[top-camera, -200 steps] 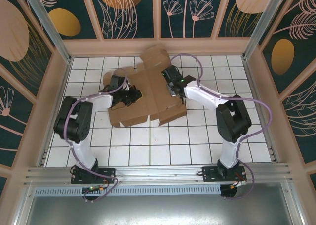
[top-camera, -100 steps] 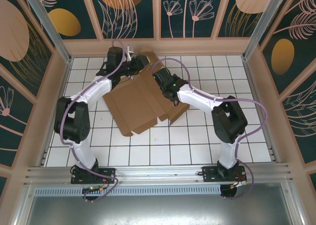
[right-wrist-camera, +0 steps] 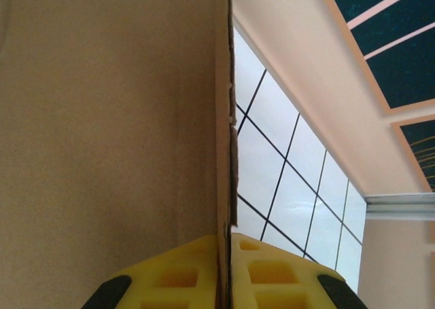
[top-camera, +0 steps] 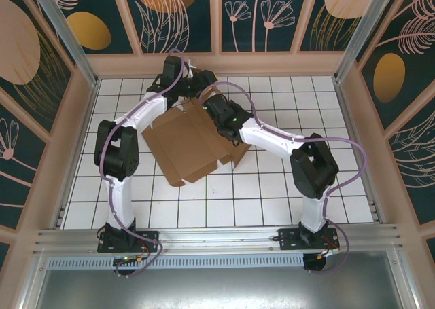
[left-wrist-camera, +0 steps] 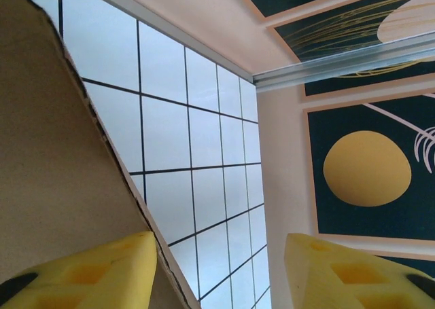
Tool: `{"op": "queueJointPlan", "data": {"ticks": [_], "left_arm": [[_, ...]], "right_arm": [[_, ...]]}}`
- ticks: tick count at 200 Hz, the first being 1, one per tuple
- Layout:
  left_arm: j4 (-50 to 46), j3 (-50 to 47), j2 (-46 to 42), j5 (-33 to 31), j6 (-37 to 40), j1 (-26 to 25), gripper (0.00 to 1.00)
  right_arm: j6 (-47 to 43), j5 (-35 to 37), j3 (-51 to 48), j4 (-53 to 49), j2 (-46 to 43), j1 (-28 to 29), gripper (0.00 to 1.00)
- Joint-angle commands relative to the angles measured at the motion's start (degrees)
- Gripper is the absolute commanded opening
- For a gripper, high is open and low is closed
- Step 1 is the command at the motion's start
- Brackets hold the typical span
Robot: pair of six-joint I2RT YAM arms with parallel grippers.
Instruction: Fold the paper box
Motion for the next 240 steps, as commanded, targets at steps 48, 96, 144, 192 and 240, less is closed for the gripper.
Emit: {"op": "queueJointPlan", "data": {"ticks": [48, 96, 144, 192, 240], "left_arm": [[-5.2, 0.2, 1.6, -0.9, -0.5, 0.5, 0.48], [-7.4, 2.6, 2.7, -1.6, 0.3, 1.5, 0.34], [-3.3, 0.1, 2.5, -0.7, -1.7, 1.6, 0.0], [10.3, -12.3, -2.9, -3.5, -8.8, 3.4, 0.0], [24.4, -19.8, -3.9, -6.6, -21.3, 4.0, 0.0]], "right_arm": [[-6.3, 5.6, -2.6, 9.0, -2.0, 2.3, 0.11], [-7.1, 6.5, -4.2, 11.3, -2.8, 2.9, 0.1], [-8.8, 5.7, -5.7, 13.6, -3.8, 3.0, 0.21], [5.7, -6.9, -3.5, 6.7, -12.1, 3.9, 0.64], [24.6, -25.7, -6.6, 2.4, -15.0, 7.9, 0.3]]}}
